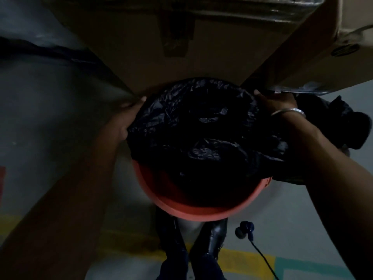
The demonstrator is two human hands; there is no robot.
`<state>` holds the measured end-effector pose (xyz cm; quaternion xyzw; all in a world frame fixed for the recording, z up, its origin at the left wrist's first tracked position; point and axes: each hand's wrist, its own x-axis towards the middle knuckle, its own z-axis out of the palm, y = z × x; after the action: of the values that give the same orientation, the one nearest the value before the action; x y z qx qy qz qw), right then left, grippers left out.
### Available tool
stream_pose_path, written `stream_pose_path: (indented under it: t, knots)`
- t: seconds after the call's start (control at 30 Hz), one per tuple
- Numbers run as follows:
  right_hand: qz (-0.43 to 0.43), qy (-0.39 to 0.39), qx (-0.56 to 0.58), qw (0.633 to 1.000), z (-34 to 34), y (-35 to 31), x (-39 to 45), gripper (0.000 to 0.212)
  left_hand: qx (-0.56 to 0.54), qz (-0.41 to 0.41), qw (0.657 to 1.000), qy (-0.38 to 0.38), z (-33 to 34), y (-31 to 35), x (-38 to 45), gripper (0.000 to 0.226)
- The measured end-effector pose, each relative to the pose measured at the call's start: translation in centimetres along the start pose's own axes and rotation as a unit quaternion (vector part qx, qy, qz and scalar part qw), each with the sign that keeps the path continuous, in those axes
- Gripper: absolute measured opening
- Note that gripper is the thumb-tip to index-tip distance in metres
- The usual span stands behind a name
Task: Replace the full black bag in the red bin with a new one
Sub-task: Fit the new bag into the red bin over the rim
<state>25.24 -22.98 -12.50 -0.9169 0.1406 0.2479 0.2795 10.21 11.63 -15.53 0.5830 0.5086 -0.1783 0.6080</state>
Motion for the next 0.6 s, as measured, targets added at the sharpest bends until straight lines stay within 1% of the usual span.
stream_pose_path:
  t: [0.07,0.17,0.2,0.27,0.3,0.37,0.43,0.5,0.57,0.6]
  knots:
    - [0.012,0.012,0.011,1.000,-0.2,0.6,-1.2,0.053,0.006,0.005,1.000,0.005,-0.3,-0.9,-0.8,0.074]
    - [-0.004,0.062,-0.007,0.998,-0.1,2.2,-2.9,0.060,0.045,0.036,0.997,0.056,-0.6,-2.7,-1.9,0.067]
    - [-0.010,0.076,0.006,0.997,-0.1,2.6,-3.4,0.058,0.056,0.037,0.996,0.061,-0.9,-3.3,-2.3,0.071]
    - [-0.021,0.093,0.029,0.995,-0.1,3.4,-4.5,0.053,0.054,0.008,0.996,0.076,-1.6,-4.3,-2.8,0.081]
    - [-0.026,0.096,0.034,0.994,-0.1,3.8,-4.9,0.053,0.050,-0.001,0.996,0.080,-2.0,-4.7,-3.0,0.081]
    - [-0.026,0.095,0.034,0.995,-0.3,4.4,-6.0,0.054,0.043,0.017,0.997,0.066,-2.6,-5.7,-3.6,0.070]
    - [-0.018,0.092,0.037,0.995,-0.4,5.0,-7.1,0.055,0.050,0.022,0.997,0.051,-3.0,-6.8,-4.2,0.068]
    - [-0.003,0.097,0.042,0.994,-0.3,5.7,-8.3,0.055,0.058,0.023,0.996,0.071,-3.2,-7.7,-4.7,0.064]
    - [0.011,0.106,0.039,0.994,-0.1,6.0,-9.5,0.052,0.051,0.031,0.994,0.094,-3.2,-8.3,-5.0,0.052]
    - [0.016,0.108,0.037,0.993,0.0,6.2,-10.0,0.050,0.039,0.038,0.994,0.092,-3.2,-8.6,-5.3,0.046]
